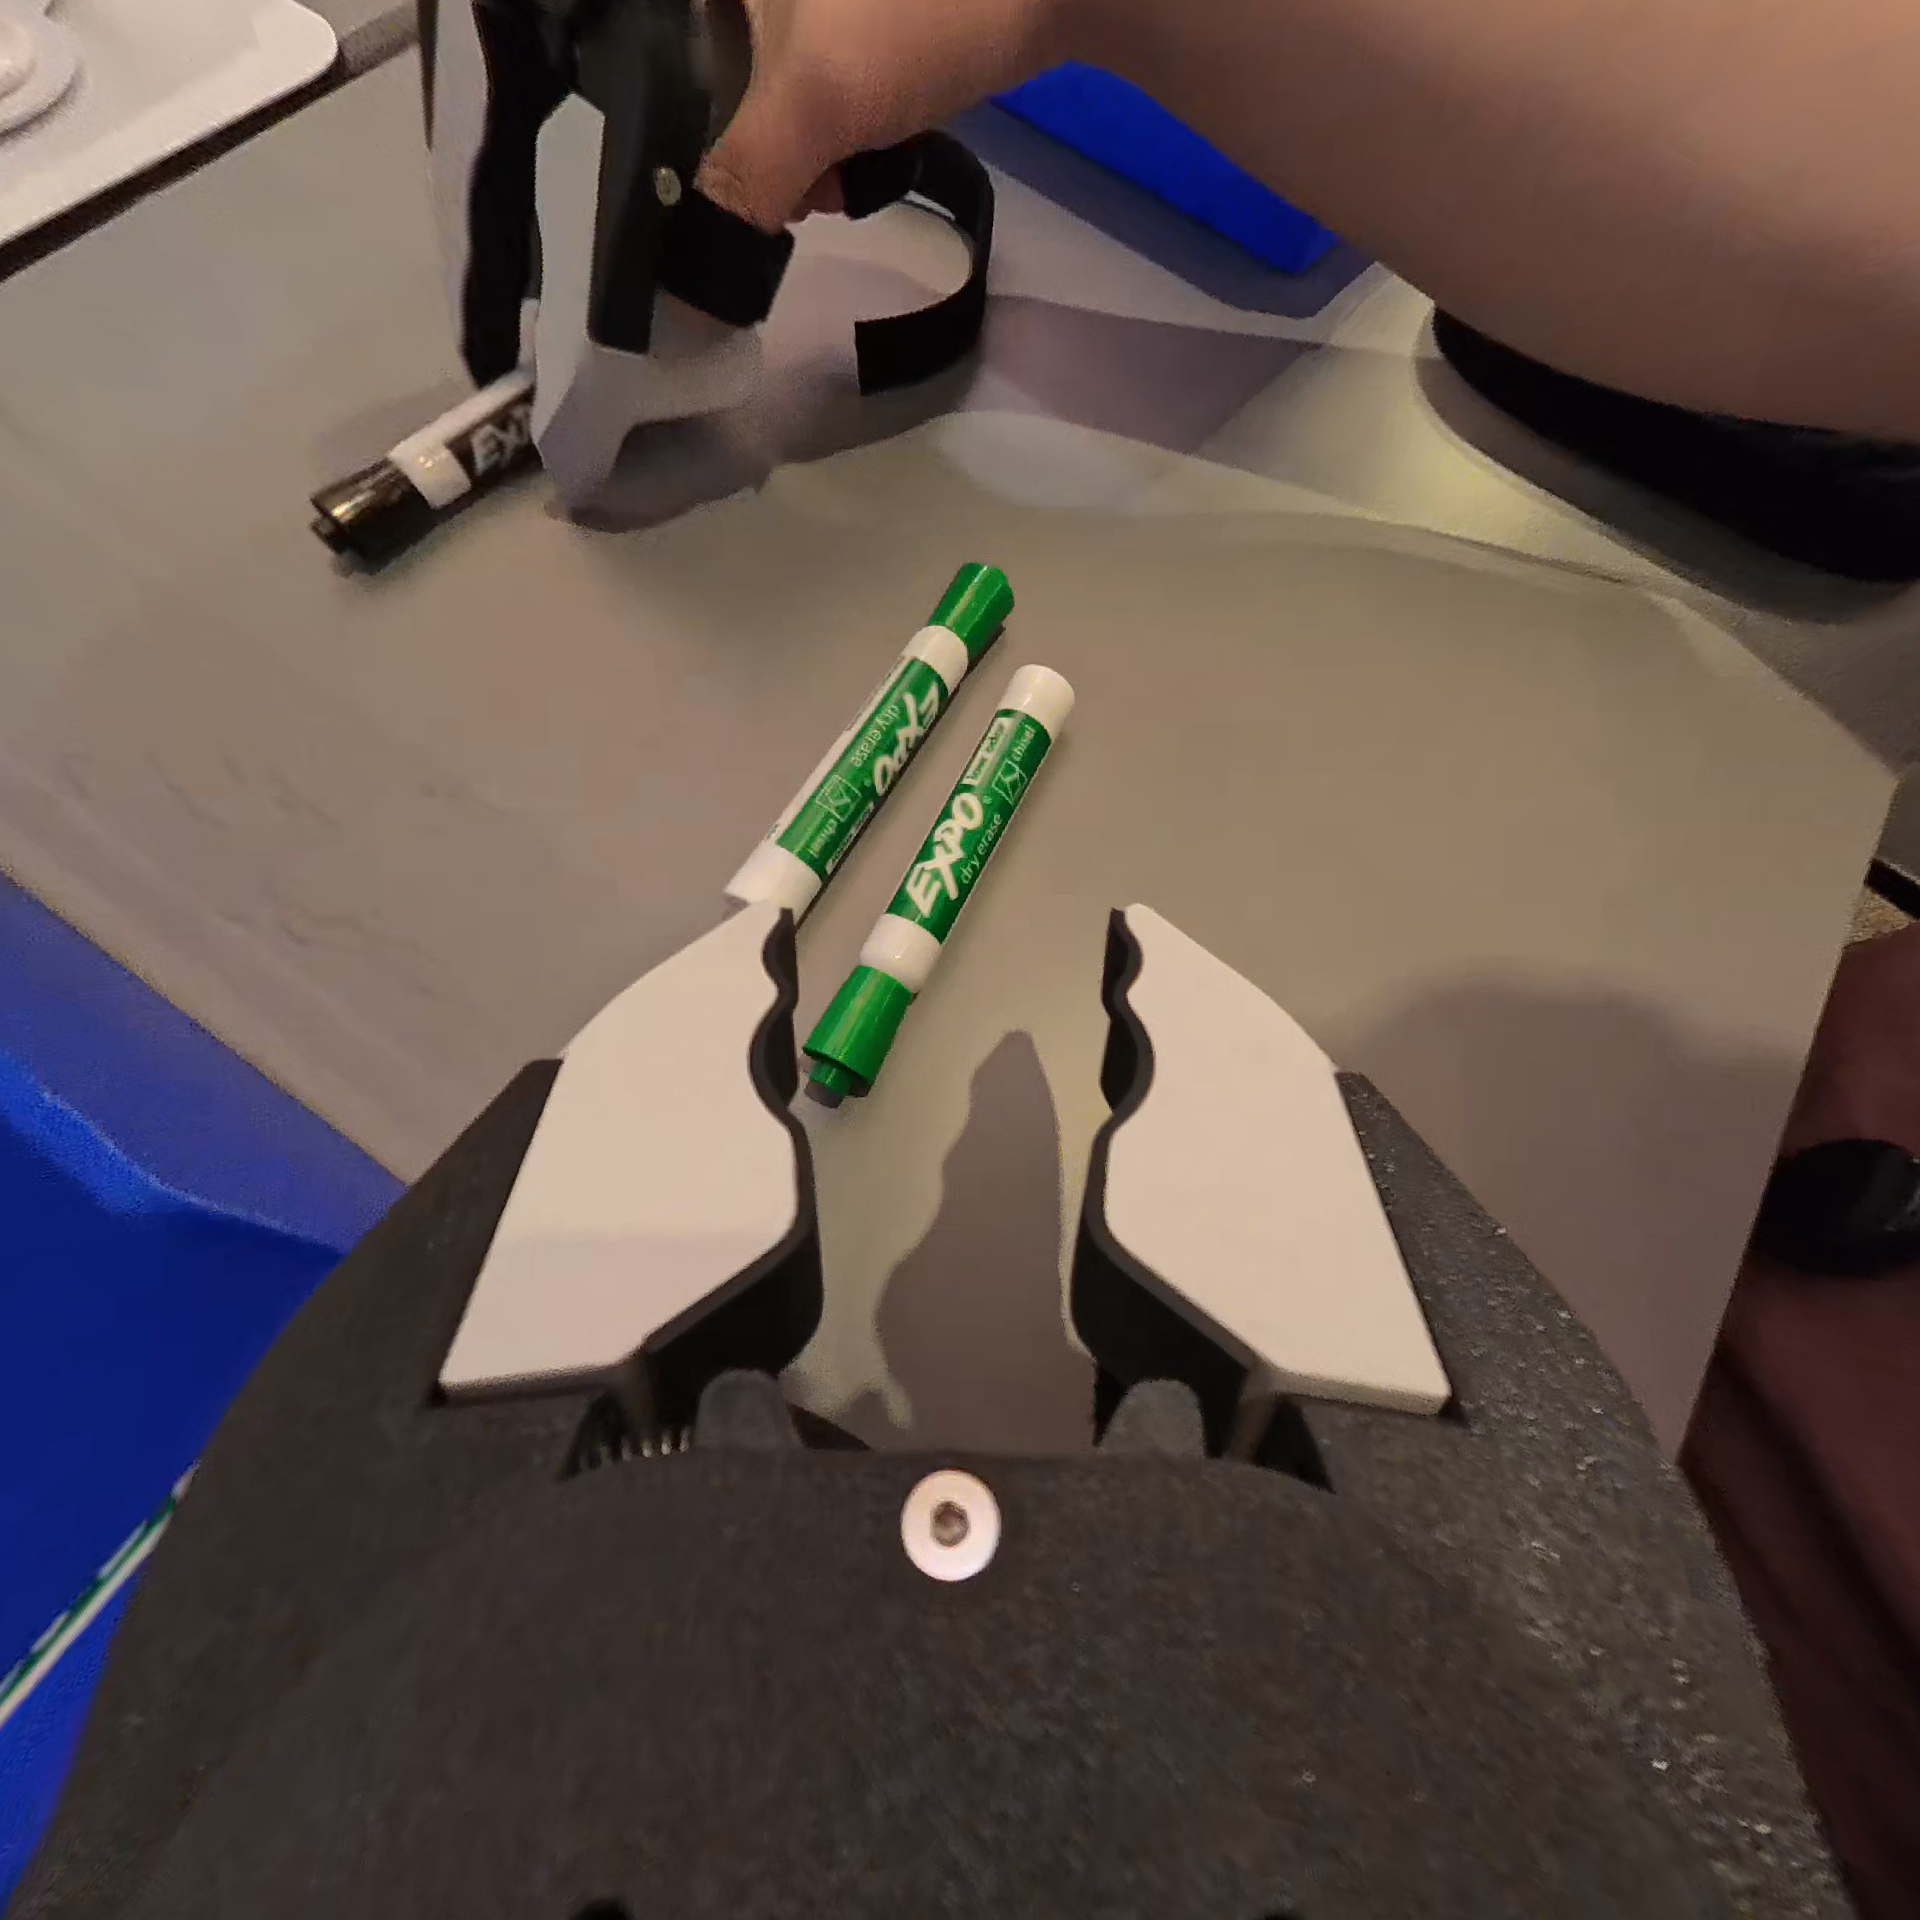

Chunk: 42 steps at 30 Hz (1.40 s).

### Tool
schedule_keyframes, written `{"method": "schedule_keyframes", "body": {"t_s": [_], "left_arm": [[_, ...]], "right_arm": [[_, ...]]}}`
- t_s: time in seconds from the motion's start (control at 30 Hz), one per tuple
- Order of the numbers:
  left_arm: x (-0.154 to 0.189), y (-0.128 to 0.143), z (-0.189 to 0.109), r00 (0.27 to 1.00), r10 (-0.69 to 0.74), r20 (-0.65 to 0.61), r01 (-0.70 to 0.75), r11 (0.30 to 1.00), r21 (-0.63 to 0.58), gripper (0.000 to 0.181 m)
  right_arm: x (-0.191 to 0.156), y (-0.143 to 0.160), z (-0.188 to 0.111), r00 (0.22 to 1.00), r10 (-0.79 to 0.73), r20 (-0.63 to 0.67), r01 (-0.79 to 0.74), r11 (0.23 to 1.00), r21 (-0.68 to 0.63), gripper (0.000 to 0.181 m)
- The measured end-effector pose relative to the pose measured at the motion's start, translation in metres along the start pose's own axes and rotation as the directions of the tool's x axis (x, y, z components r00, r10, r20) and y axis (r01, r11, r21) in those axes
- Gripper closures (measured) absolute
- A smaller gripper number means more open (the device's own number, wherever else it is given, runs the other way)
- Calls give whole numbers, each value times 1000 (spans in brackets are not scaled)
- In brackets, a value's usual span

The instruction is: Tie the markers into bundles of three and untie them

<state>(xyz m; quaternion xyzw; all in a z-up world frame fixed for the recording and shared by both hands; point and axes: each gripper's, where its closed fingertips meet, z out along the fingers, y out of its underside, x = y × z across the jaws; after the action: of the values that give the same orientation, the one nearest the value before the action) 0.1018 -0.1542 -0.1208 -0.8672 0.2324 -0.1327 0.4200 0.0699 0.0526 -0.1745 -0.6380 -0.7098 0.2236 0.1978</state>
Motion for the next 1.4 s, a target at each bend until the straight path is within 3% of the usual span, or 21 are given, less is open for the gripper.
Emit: {"method": "schedule_keyframes", "body": {"t_s": [0.03, 0.13, 0.3, 0.53, 0.6, 0.73, 0.93, 1.13, 1.2, 1.23, 1.33, 1.4], "left_arm": [[1, 1, -2, 1000, -6, -4, 6, 1000, 11, 126], [1, 9, -3, 1000, -19, 2, 19, 1000, -1, 126], [3, 15, 2, 1000, -15, -18, 15, 1000, -17, 125], [3, 15, 4, 1000, -7, -22, 6, 1000, -20, 125], [2, 16, 4, 1000, -6, -18, 6, 1000, -28, 125], [1, 19, 2, 1000, -7, -20, 7, 999, -36, 125], [1, 21, 3, 1000, 3, -18, -4, 998, -62, 125], [0, 23, 6, 1000, 11, -21, -13, 996, -84, 125], [0, 23, 8, 1000, 13, -23, -15, 996, -89, 125], [0, 22, 9, 1000, 15, -26, -17, 996, -90, 125], [4, 22, 13, 999, 24, -40, -27, 995, -98, 126], [6, 21, 15, 999, 31, -45, -35, 994, -103, 126]], "right_arm": [[-4, -2, -2, 1000, -10, 18, 10, 1000, 17, 161], [-29, 4, -5, 994, -15, 108, 16, 1000, -8, 161], [-59, 20, -13, 987, -93, 128, 101, 994, -52, 161], [-80, 38, -24, 969, -161, 190, 181, 978, -98, 161], [-87, 40, -23, 961, -166, 220, 192, 976, -100, 154], [-88, 35, -21, 965, -157, 211, 177, 981, -80, 137], [-92, 24, -22, 959, -176, 222, 183, 983, -11, 138], [-119, 0, -42, 920, -248, 304, 203, 964, 172, 146], [-99, -2, -38, 943, -263, 204, 231, 959, 166, 147], [-89, -5, -36, 954, -237, 184, 205, 963, 175, 148], [-80, -8, -26, 954, -51, 294, 11, 991, 137, 148], [-76, -7, -19, 946, -9, 324, -27, 994, 106, 148]]}}
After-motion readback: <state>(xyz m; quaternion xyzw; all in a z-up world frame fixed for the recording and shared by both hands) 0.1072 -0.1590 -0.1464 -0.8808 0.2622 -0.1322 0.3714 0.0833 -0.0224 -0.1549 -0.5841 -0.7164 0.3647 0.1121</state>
